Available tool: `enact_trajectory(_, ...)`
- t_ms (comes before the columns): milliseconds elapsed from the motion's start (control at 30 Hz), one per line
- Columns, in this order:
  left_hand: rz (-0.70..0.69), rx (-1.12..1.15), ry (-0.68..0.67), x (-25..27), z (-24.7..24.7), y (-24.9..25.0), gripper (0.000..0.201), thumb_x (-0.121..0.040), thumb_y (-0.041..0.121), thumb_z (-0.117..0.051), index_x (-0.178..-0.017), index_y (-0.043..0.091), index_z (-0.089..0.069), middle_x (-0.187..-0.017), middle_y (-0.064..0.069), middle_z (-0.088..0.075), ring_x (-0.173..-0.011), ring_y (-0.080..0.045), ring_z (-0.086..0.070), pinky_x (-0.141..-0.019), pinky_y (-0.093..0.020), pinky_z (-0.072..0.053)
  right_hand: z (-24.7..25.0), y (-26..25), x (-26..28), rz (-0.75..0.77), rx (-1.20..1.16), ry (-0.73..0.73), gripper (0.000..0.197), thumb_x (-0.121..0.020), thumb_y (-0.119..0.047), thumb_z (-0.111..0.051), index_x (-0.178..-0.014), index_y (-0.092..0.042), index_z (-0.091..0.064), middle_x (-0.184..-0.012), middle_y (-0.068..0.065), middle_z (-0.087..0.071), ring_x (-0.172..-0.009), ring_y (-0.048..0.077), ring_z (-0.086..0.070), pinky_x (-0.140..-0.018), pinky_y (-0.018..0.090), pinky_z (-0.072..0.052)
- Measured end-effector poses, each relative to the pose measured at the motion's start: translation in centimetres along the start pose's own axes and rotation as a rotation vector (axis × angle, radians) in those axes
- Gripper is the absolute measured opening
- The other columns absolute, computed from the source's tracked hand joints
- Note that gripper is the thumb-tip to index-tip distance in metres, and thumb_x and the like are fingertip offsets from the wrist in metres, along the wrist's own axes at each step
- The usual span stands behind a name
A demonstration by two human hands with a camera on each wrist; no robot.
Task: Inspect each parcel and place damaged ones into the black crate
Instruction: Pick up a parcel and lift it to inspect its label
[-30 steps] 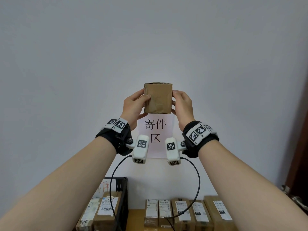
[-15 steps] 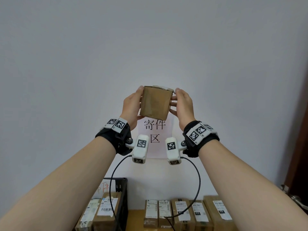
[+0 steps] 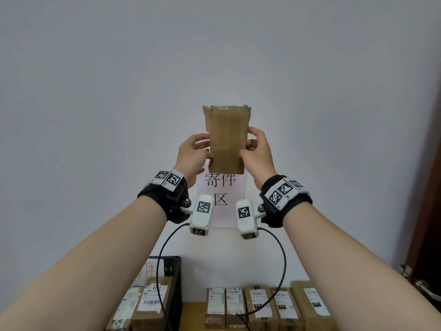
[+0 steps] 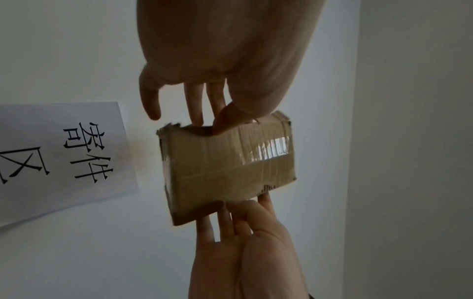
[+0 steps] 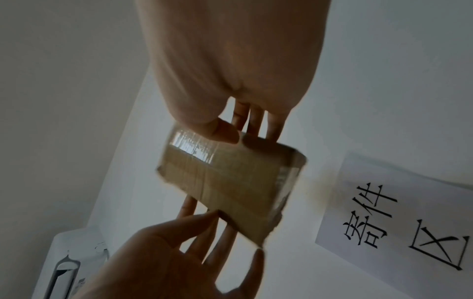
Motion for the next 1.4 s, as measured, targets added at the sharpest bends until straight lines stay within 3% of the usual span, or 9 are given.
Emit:
enact_trajectory(100,0.051,0.068,0.042,0.2,0.0,0.1,0.03,-0.097,0.005,-0.044,-0.106,0.024,-0.066,-0.115,0.008,-0.072,-0.113,-0.014,-0.066,-0.088,-0.042,-0.052,0.3,0.5,0.0,-0.02,-0.003,0.026,0.041,-0.094,0.009,-0.051,-0.122,-0.022,-0.055,-0.11,-0.004,-0.064,-0.1,0.014,-0.064,-0.071,0.021,-0.052)
enact_trajectory(167,0.079,0.147,0.044,0.3,-0.1,0.3,0.025,-0.102,0.022,-0.044,-0.115,0.023,-0.065,-0.113,0.007,-0.074,-0.113,-0.014,-0.069,-0.092,-0.047,-0.056,0.3,0.7,-0.1,-0.05,-0.027,0.055,0.042,-0.091,0.01,-0.045,-0.118,-0.019,-0.059,-0.112,-0.003,-0.065,-0.106,0.017,-0.065,-0.078,0.025,-0.056)
enact_trajectory(267,0.073,0.198,0.02,0.4,-0.1,0.4,0.031,-0.106,0.045,-0.041,-0.13,0.032,-0.056,-0.113,0.001,-0.075,-0.109,-0.015,-0.071,-0.091,-0.051,-0.059,0.3,0.8,-0.2,-0.111,-0.13,0.096,0.052,-0.089,0.001,-0.038,-0.124,-0.033,-0.057,-0.11,0.006,-0.068,-0.107,0.022,-0.067,-0.095,0.041,-0.058)
enact_trajectory(333,0.077,0.201,-0.004,0.4,0.0,0.4,0.035,-0.107,0.054,-0.036,-0.121,0.035,-0.062,-0.109,0.0,-0.075,-0.11,-0.017,-0.071,-0.094,-0.054,-0.058,0.5,0.6,-0.2,-0.135,-0.215,0.095,0.055,-0.092,-0.002,-0.035,-0.126,-0.034,-0.063,-0.096,0.009,-0.068,-0.097,0.019,-0.067,-0.087,0.036,-0.06)
enact_trajectory(433,0.089,0.189,-0.019,0.1,0.1,0.2,0.043,-0.107,0.06,-0.032,-0.114,0.034,-0.065,-0.104,0.0,-0.078,-0.112,-0.018,-0.07,-0.102,-0.058,-0.052,1.0,0.4,-0.4,-0.155,-0.291,0.073,0.052,-0.096,-0.002,-0.033,-0.121,-0.024,-0.074,-0.083,0.001,-0.063,-0.083,0.012,-0.063,-0.067,0.021,-0.057)
enact_trajectory(600,0.099,0.173,-0.011,0.1,-0.2,0.1,0.042,-0.107,0.056,-0.037,-0.109,0.029,-0.068,-0.084,0.011,-0.076,-0.085,-0.018,-0.068,-0.104,-0.057,-0.051,0.8,0.4,-0.1,-0.165,-0.286,0.066,0.041,-0.1,-0.008,-0.036,-0.116,-0.025,-0.071,-0.1,0.0,-0.075,-0.089,0.011,-0.072,-0.064,0.019,-0.055)
enact_trajectory(1067,0.103,0.174,-0.005,-0.8,-0.8,-0.2,0.038,-0.109,0.051,-0.037,-0.109,0.03,-0.069,-0.074,0.017,-0.073,-0.077,-0.014,-0.066,-0.102,-0.052,-0.053,1.2,0.6,-0.5,-0.149,-0.27,0.078,0.033,-0.102,-0.01,-0.041,-0.117,-0.023,-0.068,-0.105,-0.001,-0.074,-0.094,0.012,-0.072,-0.069,0.023,-0.058)
enact_trajectory(1233,0.095,0.19,-0.068,-0.7,-0.7,-0.7,0.03,-0.104,0.038,-0.046,-0.116,0.033,-0.073,-0.103,0.015,-0.077,-0.093,-0.021,-0.07,-0.093,-0.061,-0.057,1.4,1.3,-0.6,-0.154,-0.271,0.099,0.023,-0.105,-0.02,-0.047,-0.116,-0.018,-0.067,-0.102,-0.003,-0.074,-0.091,0.011,-0.071,-0.066,0.024,-0.057)
enact_trajectory(1400,0.048,0.196,-0.128,-0.7,-0.9,-2.1,0.029,-0.1,0.021,-0.068,-0.129,0.027,-0.067,-0.119,0.003,-0.072,-0.099,-0.023,-0.07,-0.082,-0.06,-0.062,1.8,2.6,-0.5,-0.229,-0.265,0.071,0.044,-0.109,-0.048,-0.039,-0.117,-0.016,-0.067,-0.11,0.005,-0.076,-0.103,0.02,-0.073,-0.088,0.04,-0.059)
Point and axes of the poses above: each hand's wrist, its own x-axis away from the middle knuckle, its own z-axis out of the back of the hand, y = z × x, the point moved 2 cm from there along -x, towards the middle knuckle
